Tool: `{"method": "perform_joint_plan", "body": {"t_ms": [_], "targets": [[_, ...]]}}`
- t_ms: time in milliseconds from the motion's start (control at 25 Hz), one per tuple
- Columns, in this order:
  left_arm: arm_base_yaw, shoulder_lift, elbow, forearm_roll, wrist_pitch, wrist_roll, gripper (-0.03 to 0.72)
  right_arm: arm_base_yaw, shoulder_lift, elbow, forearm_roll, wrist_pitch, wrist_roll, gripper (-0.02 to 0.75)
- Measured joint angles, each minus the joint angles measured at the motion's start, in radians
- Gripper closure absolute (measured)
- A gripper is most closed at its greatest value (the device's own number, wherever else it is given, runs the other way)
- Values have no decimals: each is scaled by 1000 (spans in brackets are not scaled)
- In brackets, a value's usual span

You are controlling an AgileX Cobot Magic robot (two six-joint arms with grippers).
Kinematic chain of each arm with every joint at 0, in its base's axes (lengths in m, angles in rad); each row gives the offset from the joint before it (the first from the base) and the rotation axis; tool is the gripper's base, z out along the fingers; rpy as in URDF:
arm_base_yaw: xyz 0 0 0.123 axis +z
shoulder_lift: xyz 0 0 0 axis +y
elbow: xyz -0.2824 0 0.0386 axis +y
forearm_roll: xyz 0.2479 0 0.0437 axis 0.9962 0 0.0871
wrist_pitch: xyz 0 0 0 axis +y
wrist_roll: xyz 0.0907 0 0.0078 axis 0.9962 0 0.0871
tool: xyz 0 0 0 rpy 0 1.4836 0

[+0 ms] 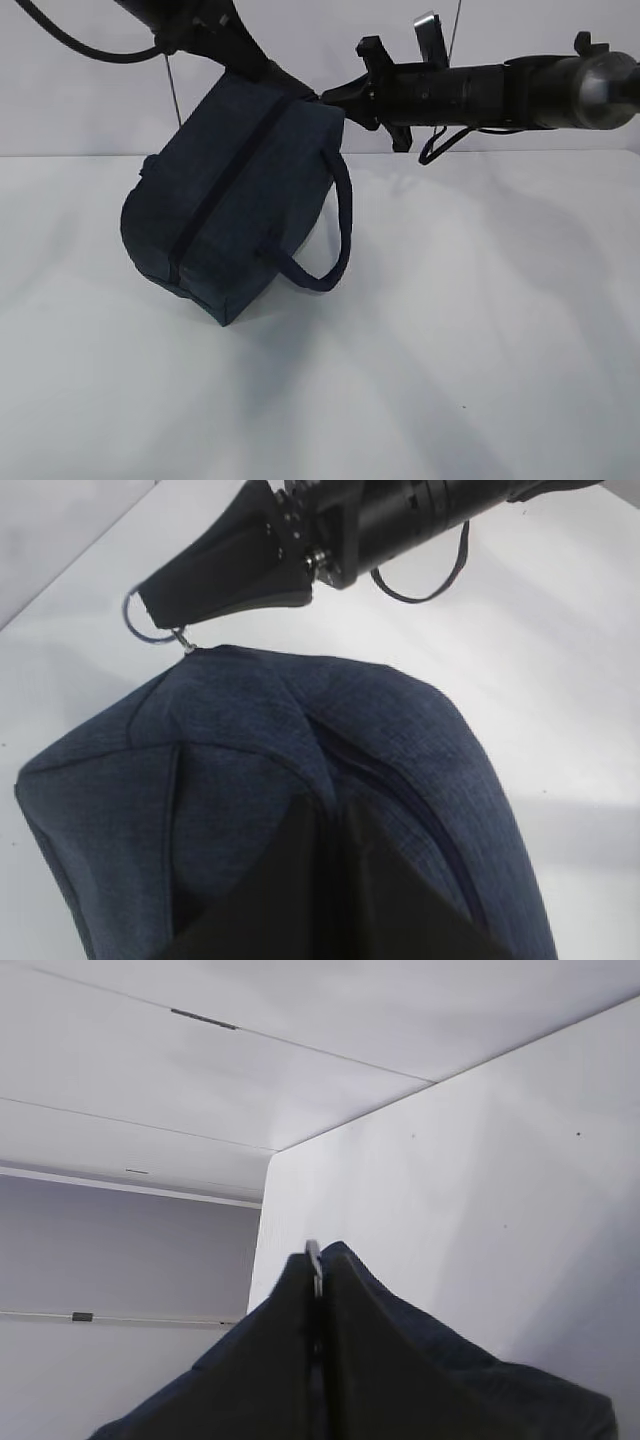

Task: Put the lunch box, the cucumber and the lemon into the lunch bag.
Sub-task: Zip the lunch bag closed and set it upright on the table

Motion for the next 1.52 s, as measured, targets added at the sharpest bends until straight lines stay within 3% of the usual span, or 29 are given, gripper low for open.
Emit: {"method": "perform_joint_plan", "body": {"t_ms": [440, 560, 720, 840, 1160, 1520], "targets": [[0, -2, 0, -2, 8, 2, 673, -2, 33, 0, 87, 64, -88, 703], [0, -9, 0, -19, 28, 2, 673, -13, 40, -10, 91, 60, -120, 558], [0, -12, -2, -27, 38, 2, 673, -19, 45, -21, 93, 74, -137, 309], [0, -12, -2, -27, 39, -2, 673, -21, 45, -23, 93, 117, -166, 216], [0, 35, -4, -31, 25, -8, 673, -21, 49, -139, 32, 298, -236, 189], [0, 108, -8, -10, -16, -12, 673, -21, 49, -392, -292, 384, -99, 189]]}}
